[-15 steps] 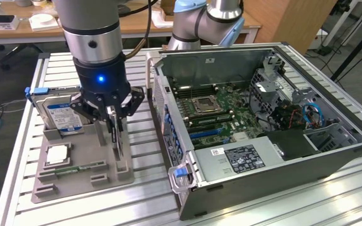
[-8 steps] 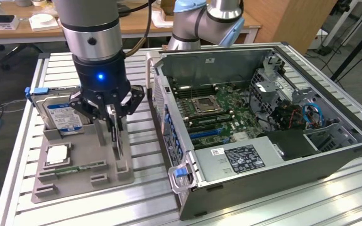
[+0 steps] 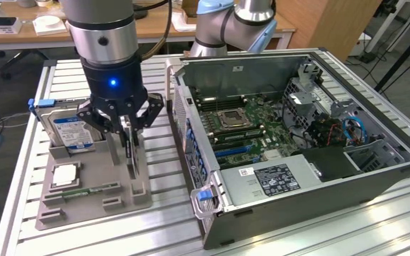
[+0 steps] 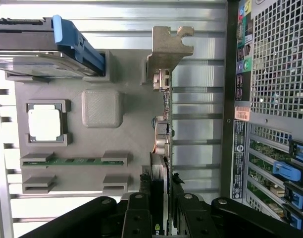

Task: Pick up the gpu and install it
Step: 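Pick up the gpu and move the gpu toward the slot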

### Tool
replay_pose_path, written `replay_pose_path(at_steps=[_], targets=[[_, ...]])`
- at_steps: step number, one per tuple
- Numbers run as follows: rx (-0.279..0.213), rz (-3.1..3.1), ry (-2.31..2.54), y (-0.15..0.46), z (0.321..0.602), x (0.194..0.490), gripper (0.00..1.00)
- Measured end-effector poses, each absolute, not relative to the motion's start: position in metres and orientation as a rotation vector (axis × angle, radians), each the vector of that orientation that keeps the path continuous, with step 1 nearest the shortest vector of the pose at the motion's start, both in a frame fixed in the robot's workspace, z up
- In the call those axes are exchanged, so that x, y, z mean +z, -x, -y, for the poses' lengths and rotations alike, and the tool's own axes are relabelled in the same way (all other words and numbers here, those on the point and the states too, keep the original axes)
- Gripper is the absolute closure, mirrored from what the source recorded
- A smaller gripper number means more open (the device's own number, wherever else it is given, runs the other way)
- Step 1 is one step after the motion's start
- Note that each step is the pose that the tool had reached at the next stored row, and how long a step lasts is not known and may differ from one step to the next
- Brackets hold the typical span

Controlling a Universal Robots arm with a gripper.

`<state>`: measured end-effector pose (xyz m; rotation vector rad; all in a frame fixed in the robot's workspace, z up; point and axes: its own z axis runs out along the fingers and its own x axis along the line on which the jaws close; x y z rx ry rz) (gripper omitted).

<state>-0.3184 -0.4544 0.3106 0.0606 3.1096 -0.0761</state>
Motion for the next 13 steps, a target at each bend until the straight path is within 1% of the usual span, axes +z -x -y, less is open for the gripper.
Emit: replay_pose_path(at_steps=[13], targets=[[-0.077,-3.110,-0.061,0.318,0.454,0.325,0.74]])
